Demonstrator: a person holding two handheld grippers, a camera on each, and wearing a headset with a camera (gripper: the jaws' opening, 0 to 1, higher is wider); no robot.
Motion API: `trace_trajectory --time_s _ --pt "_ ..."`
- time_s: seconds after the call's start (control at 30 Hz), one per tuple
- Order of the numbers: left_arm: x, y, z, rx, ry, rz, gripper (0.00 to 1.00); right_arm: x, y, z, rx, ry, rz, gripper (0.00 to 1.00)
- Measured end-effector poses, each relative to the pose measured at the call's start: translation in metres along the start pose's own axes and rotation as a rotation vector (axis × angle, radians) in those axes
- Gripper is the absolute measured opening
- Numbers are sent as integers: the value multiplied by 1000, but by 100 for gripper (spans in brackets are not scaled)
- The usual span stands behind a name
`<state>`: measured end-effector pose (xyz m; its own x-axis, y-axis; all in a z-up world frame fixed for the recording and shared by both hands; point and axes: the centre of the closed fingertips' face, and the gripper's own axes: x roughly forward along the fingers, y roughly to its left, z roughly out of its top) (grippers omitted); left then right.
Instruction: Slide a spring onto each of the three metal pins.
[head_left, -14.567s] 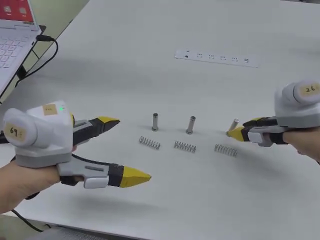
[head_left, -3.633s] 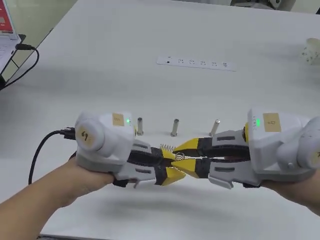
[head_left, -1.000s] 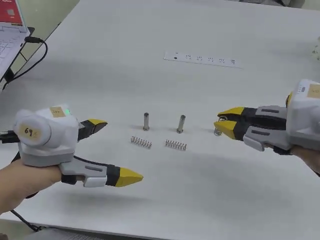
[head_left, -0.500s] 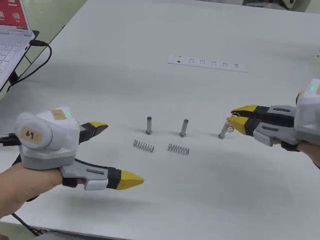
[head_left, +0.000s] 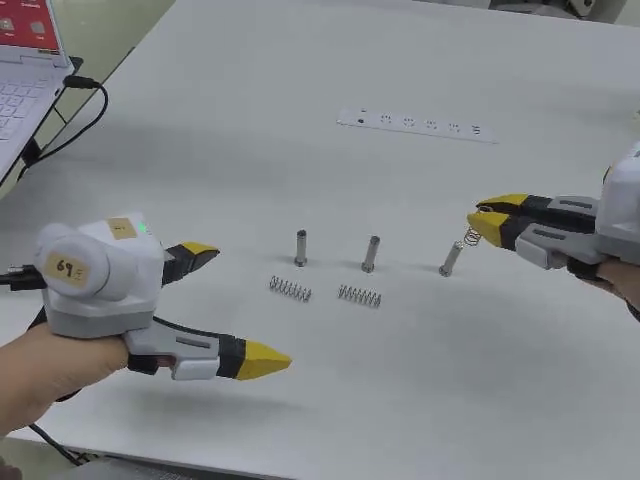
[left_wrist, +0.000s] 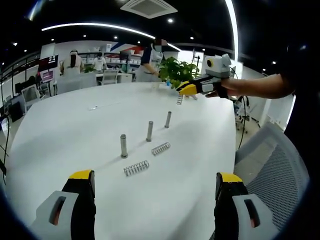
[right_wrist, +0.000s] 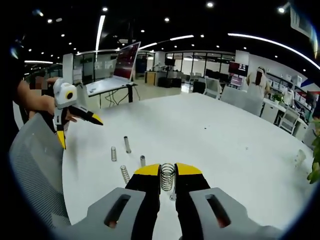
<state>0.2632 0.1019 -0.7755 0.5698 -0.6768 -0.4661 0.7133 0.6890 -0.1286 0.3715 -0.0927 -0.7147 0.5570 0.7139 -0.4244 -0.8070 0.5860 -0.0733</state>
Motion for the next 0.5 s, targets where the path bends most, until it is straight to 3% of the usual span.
trace_trajectory --time_s 0.5 --pt "-2 1 -3 -3 9 1 98 12 -15 -11 52 25 -27 8"
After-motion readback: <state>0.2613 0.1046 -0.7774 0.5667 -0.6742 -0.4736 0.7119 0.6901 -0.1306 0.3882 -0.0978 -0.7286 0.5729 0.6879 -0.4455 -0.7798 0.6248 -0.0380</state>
